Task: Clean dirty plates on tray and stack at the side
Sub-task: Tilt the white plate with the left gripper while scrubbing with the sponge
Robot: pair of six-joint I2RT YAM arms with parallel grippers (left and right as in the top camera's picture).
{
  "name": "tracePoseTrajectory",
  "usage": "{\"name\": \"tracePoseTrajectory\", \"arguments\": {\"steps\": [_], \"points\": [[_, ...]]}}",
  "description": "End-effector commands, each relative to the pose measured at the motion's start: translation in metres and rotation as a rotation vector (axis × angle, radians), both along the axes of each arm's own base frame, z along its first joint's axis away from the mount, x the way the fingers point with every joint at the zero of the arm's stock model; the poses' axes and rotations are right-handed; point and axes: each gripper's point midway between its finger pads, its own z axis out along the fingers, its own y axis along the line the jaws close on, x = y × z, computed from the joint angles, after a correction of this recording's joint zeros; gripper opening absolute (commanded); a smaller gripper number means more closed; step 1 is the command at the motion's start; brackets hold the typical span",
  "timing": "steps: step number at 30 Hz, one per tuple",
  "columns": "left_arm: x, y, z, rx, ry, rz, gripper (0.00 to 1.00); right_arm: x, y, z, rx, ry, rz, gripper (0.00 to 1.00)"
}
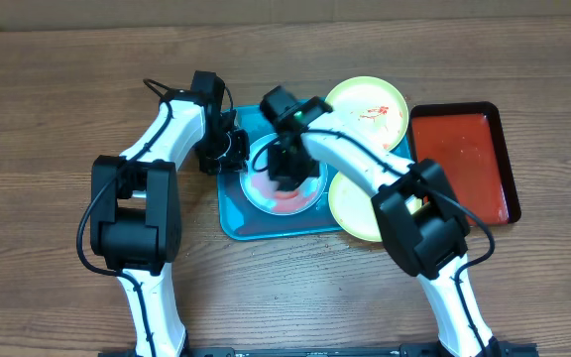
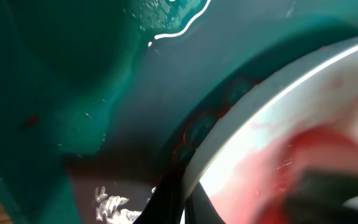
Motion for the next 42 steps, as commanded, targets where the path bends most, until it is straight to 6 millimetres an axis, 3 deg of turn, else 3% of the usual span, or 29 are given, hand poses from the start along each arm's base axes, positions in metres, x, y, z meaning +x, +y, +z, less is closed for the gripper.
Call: {"name": "tracePoseTrajectory", "arguments": {"steps": [1, 5, 11, 22, 26, 30, 35, 39, 42], "points": [[-0.006, -0.013, -0.006, -0.111, 0.069, 0.059, 0.04, -0.033, 0.028, -0.009, 0.056, 0.093, 0.010, 0.04], [-0.006, -0.002, -0.006, -0.116, 0.080, 0.090, 0.04, -0.030, 0.018, -0.011, 0.018, 0.090, -0.020, 0.04], [-0.005, 0.015, -0.006, -0.110, 0.093, 0.128, 0.04, -0.012, -0.036, -0.017, -0.204, 0.019, -0.059, 0.04], [-0.011, 0.022, -0.008, -0.081, 0.098, 0.086, 0.04, 0.057, -0.093, -0.003, -0.437, -0.265, -0.007, 0.04], [-0.014, 0.024, -0.008, -0.069, 0.109, 0.081, 0.04, 0.075, -0.101, 0.002, -0.467, -0.331, -0.015, 0.04], [-0.014, 0.024, -0.008, -0.070, 0.107, 0.079, 0.04, 0.093, -0.089, 0.005, -0.407, -0.399, -0.005, 0.04], [-0.015, 0.024, -0.008, -0.071, 0.110, 0.075, 0.04, 0.103, -0.037, 0.007, -0.145, -0.417, 0.054, 0.04], [-0.015, 0.023, -0.008, -0.078, 0.107, 0.068, 0.04, 0.092, 0.012, 0.016, 0.118, -0.367, 0.115, 0.04], [-0.015, 0.022, -0.008, -0.082, 0.103, 0.058, 0.04, 0.078, 0.030, 0.021, 0.223, -0.310, 0.151, 0.04]]}}
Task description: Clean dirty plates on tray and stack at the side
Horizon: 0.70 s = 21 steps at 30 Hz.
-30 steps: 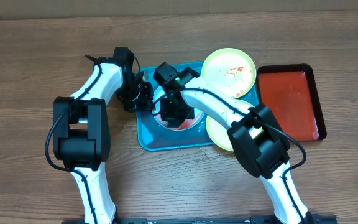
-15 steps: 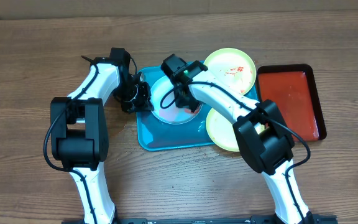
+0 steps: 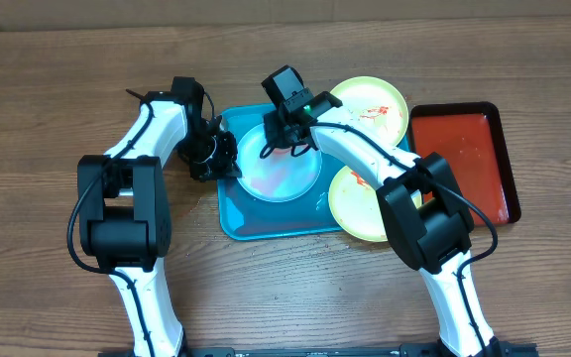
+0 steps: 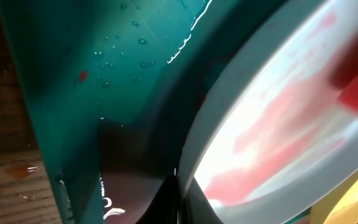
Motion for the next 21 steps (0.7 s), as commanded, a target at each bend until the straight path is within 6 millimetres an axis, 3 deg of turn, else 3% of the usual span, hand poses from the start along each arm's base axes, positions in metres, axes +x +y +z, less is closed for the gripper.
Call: {"name": "tracePoseTrajectory", "arguments": {"steps": [1, 4, 6, 11, 16, 21], "points": [[-0.003, 0.008, -0.009, 0.025, 0.004, -0.031, 0.04, -0.029, 0.031, 0.002, 0.153, 0.122, 0.117, 0.04], [-0.002, 0.010, -0.009, 0.028, 0.003, -0.027, 0.04, -0.037, 0.023, 0.005, 0.162, 0.185, 0.085, 0.04], [-0.002, 0.012, -0.009, 0.028, 0.002, -0.023, 0.04, -0.036, 0.012, 0.018, 0.161, 0.191, 0.067, 0.04], [-0.001, 0.018, -0.003, 0.051, -0.009, -0.018, 0.04, -0.027, -0.023, 0.090, 0.194, 0.110, 0.021, 0.04], [0.000, 0.026, 0.021, 0.103, -0.059, -0.021, 0.04, -0.027, -0.071, 0.165, 0.227, 0.013, -0.037, 0.04], [0.001, 0.042, 0.063, 0.199, -0.159, -0.016, 0.04, -0.033, -0.129, 0.206, 0.196, -0.040, -0.122, 0.04]]}}
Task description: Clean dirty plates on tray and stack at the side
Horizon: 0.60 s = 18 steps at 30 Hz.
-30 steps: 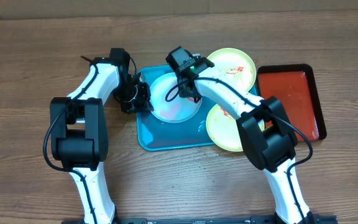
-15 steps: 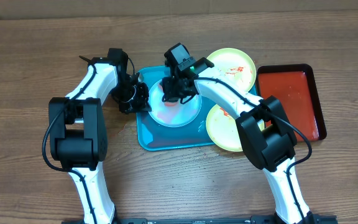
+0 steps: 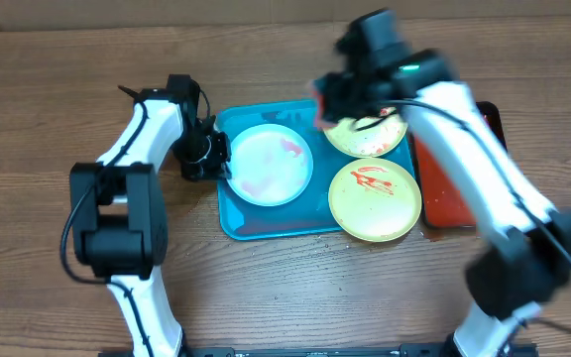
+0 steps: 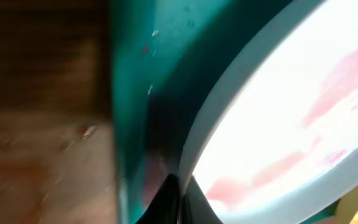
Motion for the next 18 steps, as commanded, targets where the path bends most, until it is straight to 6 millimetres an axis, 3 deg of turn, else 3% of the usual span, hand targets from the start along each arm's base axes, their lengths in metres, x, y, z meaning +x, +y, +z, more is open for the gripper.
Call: {"name": "tracePoseTrajectory", "arguments": {"steps": [1, 8, 14, 18], "points": [[0.007, 0.020, 0.054, 0.096, -0.159, -0.014, 0.04, -0.003, -0.033, 0.030, -0.025, -0.061, -0.041, 0.04], [0.001, 0.040, 0.112, 0.208, -0.297, 0.035, 0.04, -0.008, -0.088, 0.039, -0.061, -0.028, -0.162, 0.04], [-0.013, 0.063, 0.142, 0.401, -0.352, 0.068, 0.04, -0.010, -0.102, 0.036, -0.068, -0.004, -0.191, 0.04], [-0.019, 0.063, 0.153, 0.520, -0.377, 0.054, 0.04, -0.009, -0.102, 0.036, -0.069, -0.005, -0.192, 0.04]]}}
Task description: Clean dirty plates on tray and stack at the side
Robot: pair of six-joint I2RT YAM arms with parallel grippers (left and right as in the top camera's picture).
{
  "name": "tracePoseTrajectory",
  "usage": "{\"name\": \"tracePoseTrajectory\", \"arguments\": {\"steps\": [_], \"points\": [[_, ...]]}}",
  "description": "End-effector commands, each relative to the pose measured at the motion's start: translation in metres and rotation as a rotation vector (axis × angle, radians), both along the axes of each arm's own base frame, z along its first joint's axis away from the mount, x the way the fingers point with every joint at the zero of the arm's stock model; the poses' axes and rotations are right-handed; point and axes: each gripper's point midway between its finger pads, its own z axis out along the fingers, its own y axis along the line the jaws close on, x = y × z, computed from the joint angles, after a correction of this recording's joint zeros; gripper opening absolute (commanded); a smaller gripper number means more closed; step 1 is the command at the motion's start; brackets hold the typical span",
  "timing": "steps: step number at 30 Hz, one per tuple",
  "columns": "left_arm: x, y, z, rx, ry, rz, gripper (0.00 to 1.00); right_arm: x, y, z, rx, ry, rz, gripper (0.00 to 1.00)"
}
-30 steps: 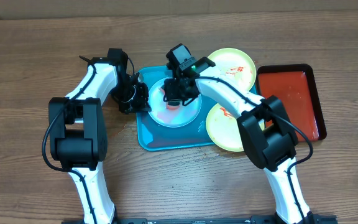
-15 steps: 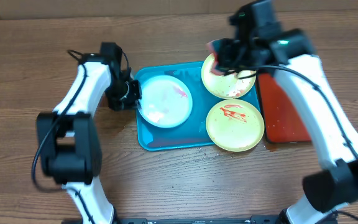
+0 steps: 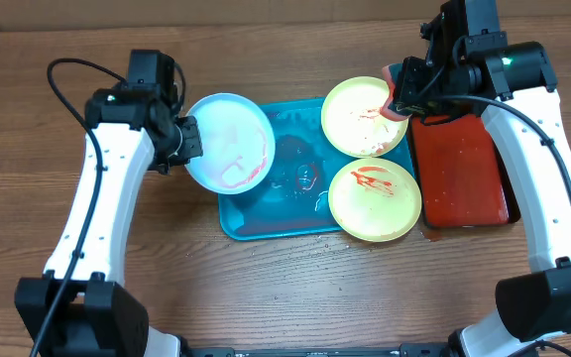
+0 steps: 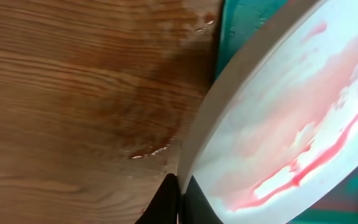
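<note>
My left gripper (image 3: pixel 184 139) is shut on the rim of a white plate (image 3: pixel 229 142) smeared with red. The plate is tilted over the left edge of the teal tray (image 3: pixel 266 226). In the left wrist view the dark fingertips (image 4: pixel 166 202) pinch the plate (image 4: pixel 278 124) at its rim, with wet wood below and the tray's edge (image 4: pixel 247 18) at the top. My right gripper (image 3: pixel 404 94) is shut on a red sponge (image 3: pixel 396 102) between the upper yellow plate (image 3: pixel 360 119) and the red tray (image 3: pixel 462 169).
A second yellow plate (image 3: pixel 375 203) with red streaks lies at the teal tray's right edge. A puddle of water (image 3: pixel 300 177) lies on the teal tray's floor. The table (image 3: pixel 67 228) stretches out to the left of the tray.
My left gripper has moved left and lifted the white plate off the tray floor, so it now hangs over the tray's left edge. The right gripper with the sponge has moved right, towards the red tray.
My right gripper first pressed the sponge on the white plate in the teal tray while the left gripper held the plate's rim. Then the sponge was at the plate's far edge, then over the upper yellow plate. Now the white plate is held at the tray's left side.
</note>
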Motion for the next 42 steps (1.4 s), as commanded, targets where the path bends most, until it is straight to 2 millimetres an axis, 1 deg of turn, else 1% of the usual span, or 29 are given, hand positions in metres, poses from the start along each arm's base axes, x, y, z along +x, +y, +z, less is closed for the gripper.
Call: {"name": "tracePoseTrajectory", "arguments": {"steps": [1, 4, 11, 16, 20, 24, 29, 35, 39, 42], "points": [[-0.003, 0.009, 0.017, 0.161, -0.055, 0.039, 0.04, 0.000, 0.000, 0.006, -0.003, -0.023, 0.005, 0.04], [-0.006, 0.008, 0.019, 0.222, -0.064, 0.071, 0.04, 0.001, -0.001, 0.007, -0.002, -0.026, 0.005, 0.04], [-0.004, -0.001, 0.029, 0.354, -0.116, 0.029, 0.04, -0.002, -0.001, 0.005, -0.005, -0.011, 0.005, 0.04], [-0.002, -0.008, 0.044, 0.484, -0.184, 0.021, 0.04, -0.002, -0.004, 0.003, -0.022, -0.007, -0.006, 0.04], [0.001, -0.020, 0.057, 0.575, -0.256, -0.010, 0.04, -0.002, -0.006, 0.003, -0.029, -0.006, -0.009, 0.04], [0.004, -0.038, 0.075, 0.667, -0.355, -0.044, 0.04, -0.003, -0.006, 0.003, -0.029, -0.005, -0.008, 0.04], [0.004, -0.058, 0.105, 0.790, -0.517, -0.025, 0.04, -0.003, -0.006, 0.002, -0.029, -0.002, -0.008, 0.04], [-0.002, -0.079, 0.137, 0.907, -0.673, -0.017, 0.04, -0.004, -0.006, 0.002, -0.030, 0.003, -0.008, 0.04], [-0.010, -0.095, 0.158, 0.970, -0.776, -0.008, 0.04, -0.004, -0.006, 0.002, -0.030, 0.003, -0.008, 0.04], [-0.015, -0.103, 0.167, 0.991, -0.824, -0.006, 0.04, -0.005, -0.006, 0.002, -0.030, 0.004, -0.008, 0.04]]}}
